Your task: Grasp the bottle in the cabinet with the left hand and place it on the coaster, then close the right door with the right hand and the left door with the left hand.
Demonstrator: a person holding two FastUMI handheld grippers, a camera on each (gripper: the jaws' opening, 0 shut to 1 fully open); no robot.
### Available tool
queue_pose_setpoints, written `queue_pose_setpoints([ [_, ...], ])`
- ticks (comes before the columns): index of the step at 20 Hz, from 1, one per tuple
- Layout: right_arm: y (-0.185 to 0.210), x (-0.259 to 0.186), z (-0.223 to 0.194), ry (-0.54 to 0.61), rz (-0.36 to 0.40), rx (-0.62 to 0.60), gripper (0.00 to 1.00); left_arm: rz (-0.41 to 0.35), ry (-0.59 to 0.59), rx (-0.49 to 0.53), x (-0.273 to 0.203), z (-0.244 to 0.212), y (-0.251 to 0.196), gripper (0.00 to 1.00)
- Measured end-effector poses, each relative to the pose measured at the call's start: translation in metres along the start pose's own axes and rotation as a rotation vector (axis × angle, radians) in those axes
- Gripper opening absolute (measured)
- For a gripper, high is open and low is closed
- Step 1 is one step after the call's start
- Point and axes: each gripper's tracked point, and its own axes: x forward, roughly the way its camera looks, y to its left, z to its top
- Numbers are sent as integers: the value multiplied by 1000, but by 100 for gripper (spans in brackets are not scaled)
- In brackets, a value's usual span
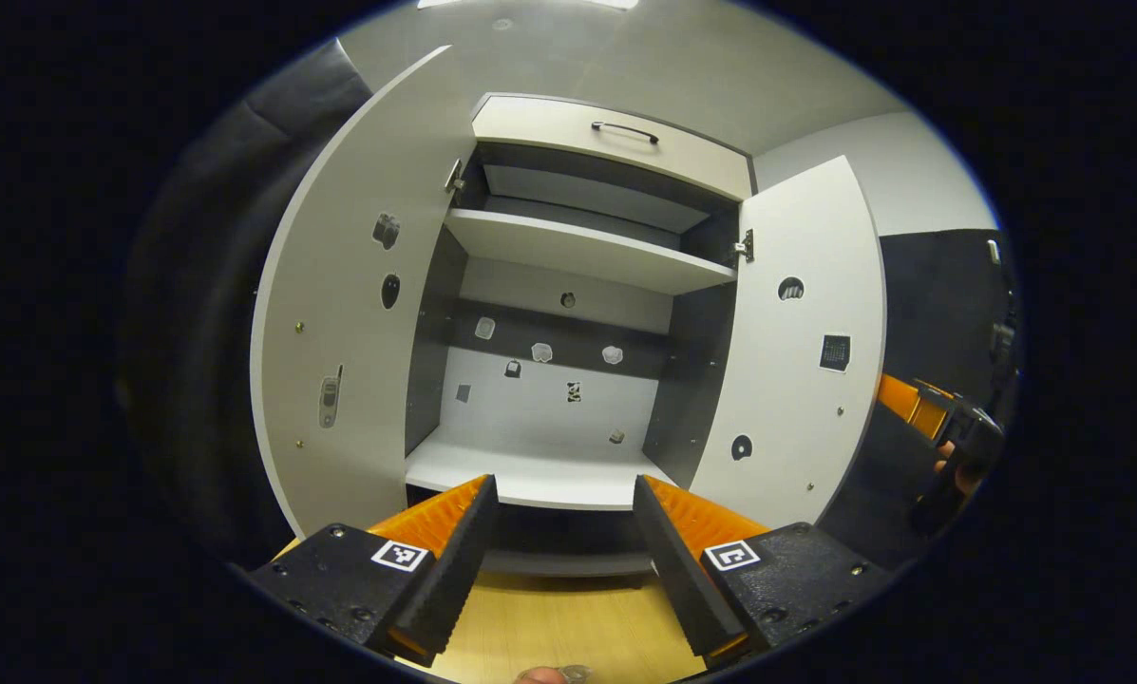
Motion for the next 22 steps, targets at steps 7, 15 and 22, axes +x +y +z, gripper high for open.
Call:
queue_pose_setpoints([
  [7,1,4,-5,7,22,4,98,66,-25,-5,-7,7,14,91],
  [15,3,5,-5,6,37,5,100,109,-39,-20,-16,12,25,90],
  [22,2,5,-6,17,43,27,97,98,-44,-7,-16,14,19,90],
])
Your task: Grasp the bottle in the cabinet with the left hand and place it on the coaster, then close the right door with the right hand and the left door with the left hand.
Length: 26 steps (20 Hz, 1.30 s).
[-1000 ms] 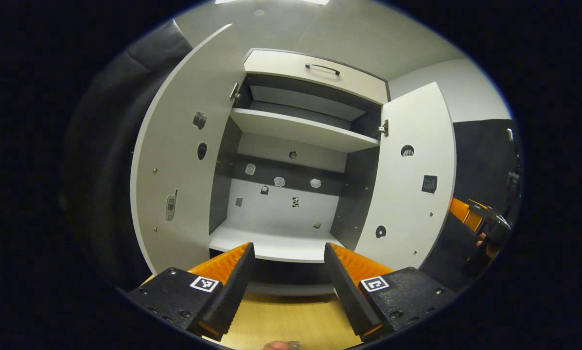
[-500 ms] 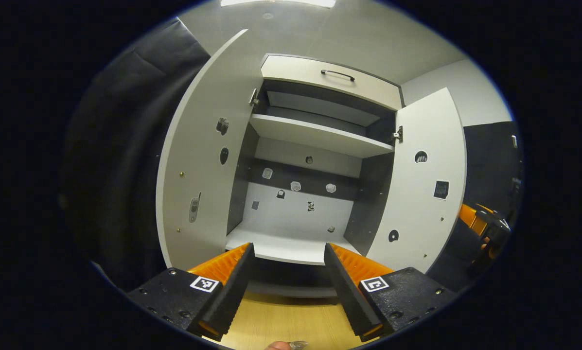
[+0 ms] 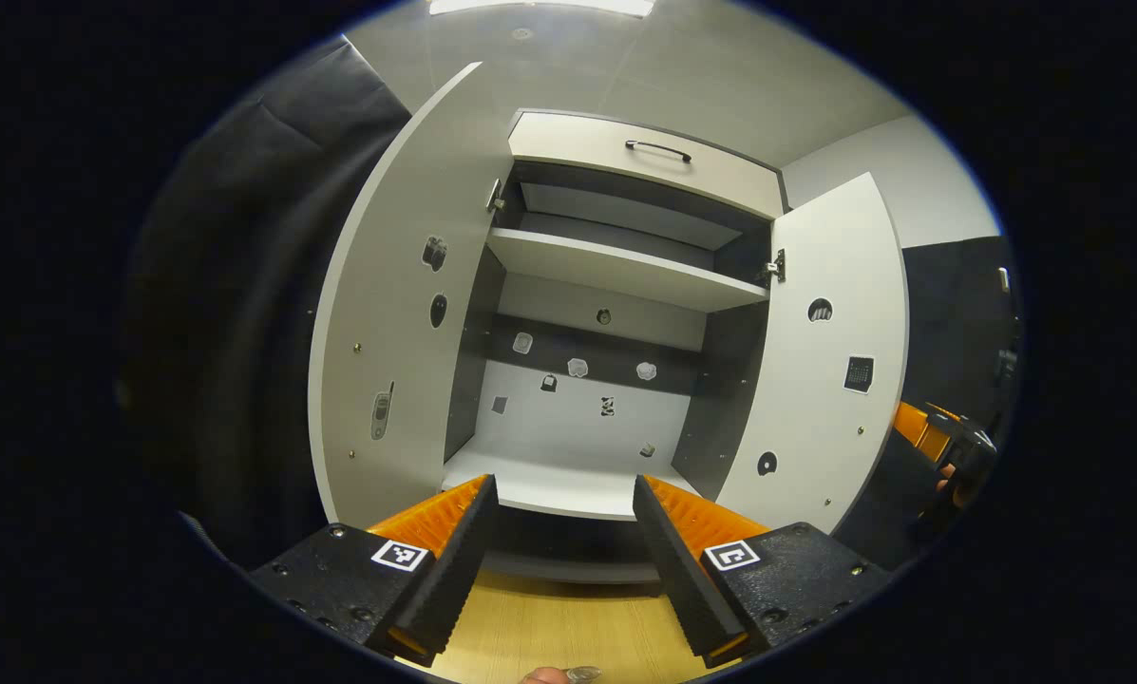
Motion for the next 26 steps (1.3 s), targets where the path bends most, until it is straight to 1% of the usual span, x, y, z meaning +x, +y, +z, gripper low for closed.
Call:
queue_pose_setpoints([
  [3,1,0,-1,4,4,12,98,-6,-2,1,0,1,-2,90],
  [8,8,1,-2,4,52,16,97,-17,-12,34,-2,5,-9,90],
  [11,28,1,-2,5,91,24,97,-19,-8,38,-3,4,-11,90],
  [12,34,1,-2,7,105,30,100,-16,-8,38,-3,4,-10,90],
  [13,40,2,-2,8,121,36,97,-13,-8,38,-2,4,-10,90],
  [19,70,4,-3,5,204,39,97,24,-12,38,-6,5,3,90],
  [26,94,8,-6,18,252,68,97,57,-15,24,-10,4,17,90],
])
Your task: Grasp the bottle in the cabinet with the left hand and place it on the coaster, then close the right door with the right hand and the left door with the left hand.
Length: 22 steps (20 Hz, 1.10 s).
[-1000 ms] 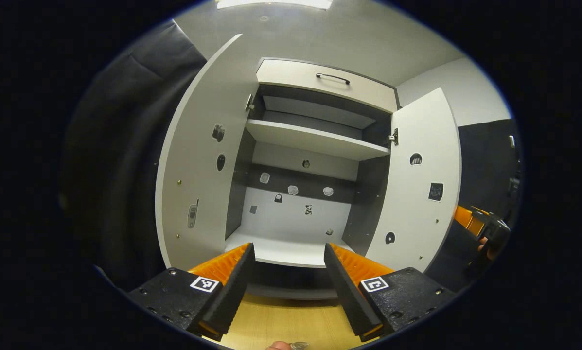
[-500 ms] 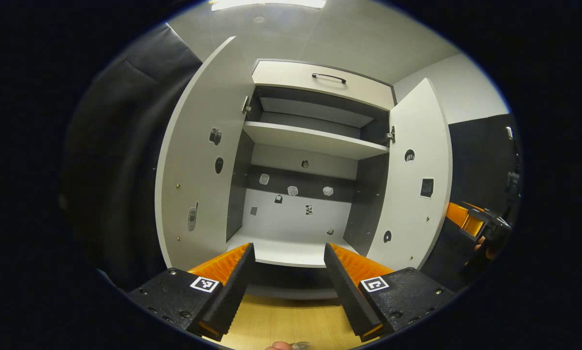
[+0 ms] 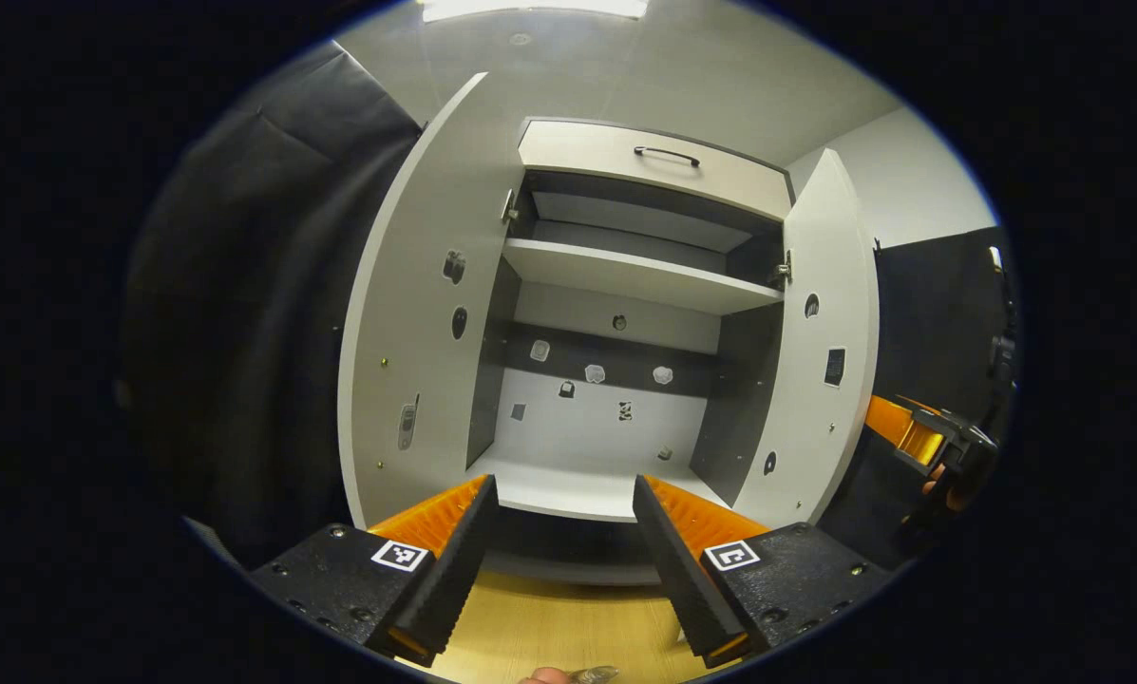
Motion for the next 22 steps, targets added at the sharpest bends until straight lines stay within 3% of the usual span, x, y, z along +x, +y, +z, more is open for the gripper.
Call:
queue_pose_setpoints([
  [5,12,7,-2,0,21,4,97,26,-8,3,1,2,10,90],
  [6,14,9,-2,0,23,7,92,31,-10,2,1,3,13,90],
  [7,16,10,-3,0,27,9,97,35,-11,1,0,3,15,90],
  [11,27,15,-4,-1,45,8,97,45,-14,-1,-1,3,19,90],
  [20,81,24,-9,9,189,14,98,85,-18,-7,-7,3,35,90],
  [21,87,24,-8,3,201,9,93,93,-20,-9,-9,3,38,90],
  [22,91,23,-6,-4,209,2,98,101,-21,-12,-10,4,41,90],
])
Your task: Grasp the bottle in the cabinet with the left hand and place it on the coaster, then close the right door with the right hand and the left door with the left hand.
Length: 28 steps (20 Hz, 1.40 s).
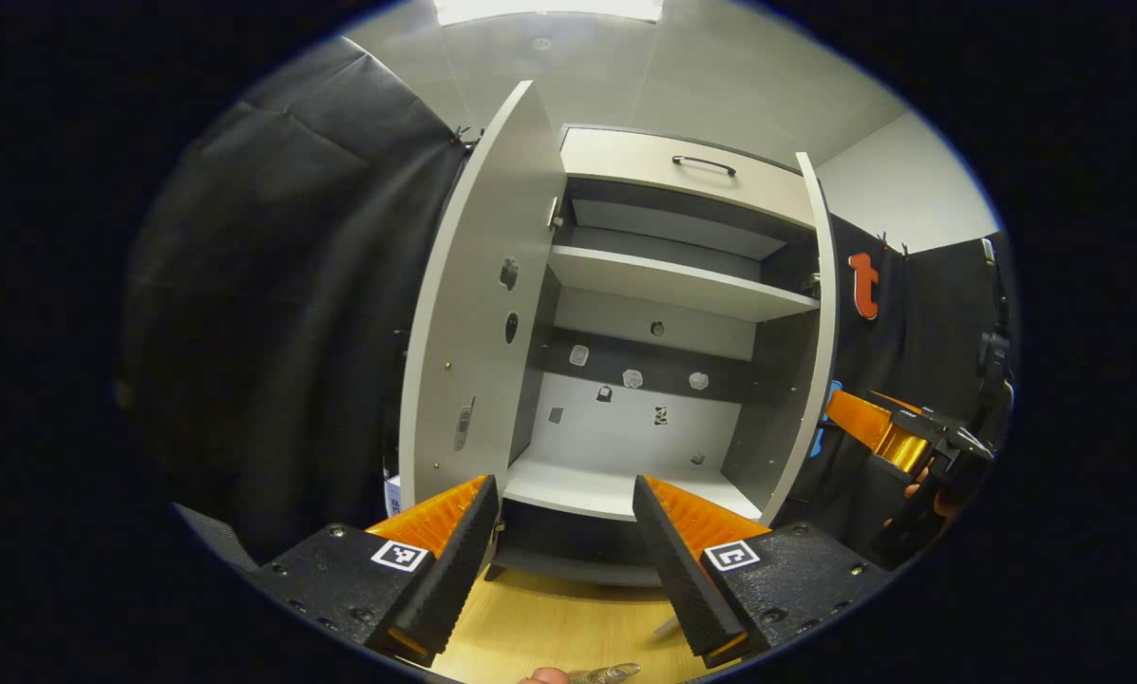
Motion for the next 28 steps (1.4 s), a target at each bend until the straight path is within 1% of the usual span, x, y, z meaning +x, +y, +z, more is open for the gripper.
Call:
queue_pose_setpoints([
  [1,3,0,0,-6,7,-7,93,8,-2,-3,0,0,3,90],
  [2,7,1,1,-11,14,-11,98,14,-4,-6,-2,1,5,90],
  [8,19,1,0,-5,39,-2,98,43,-2,-18,-5,0,17,90],
  [9,19,2,-1,-3,41,-2,98,45,0,-19,-6,-1,18,88],
  [10,21,1,-2,1,42,-2,98,47,2,-19,-6,-2,19,90],
  [14,23,-1,-2,4,48,-6,98,47,7,-22,-7,-4,20,90],
  [15,24,0,-2,4,49,-7,98,47,6,-21,-6,-4,21,88],
  [16,25,-1,-2,5,49,-7,98,47,7,-20,-7,-4,21,90],
  [18,25,0,-3,7,50,-5,98,47,7,-20,-8,-5,21,89],
  [19,25,-1,-3,8,52,-5,98,48,8,-21,-8,-5,22,90],
  [28,28,-2,-4,9,50,-9,98,56,14,-22,-8,-8,26,90],
])
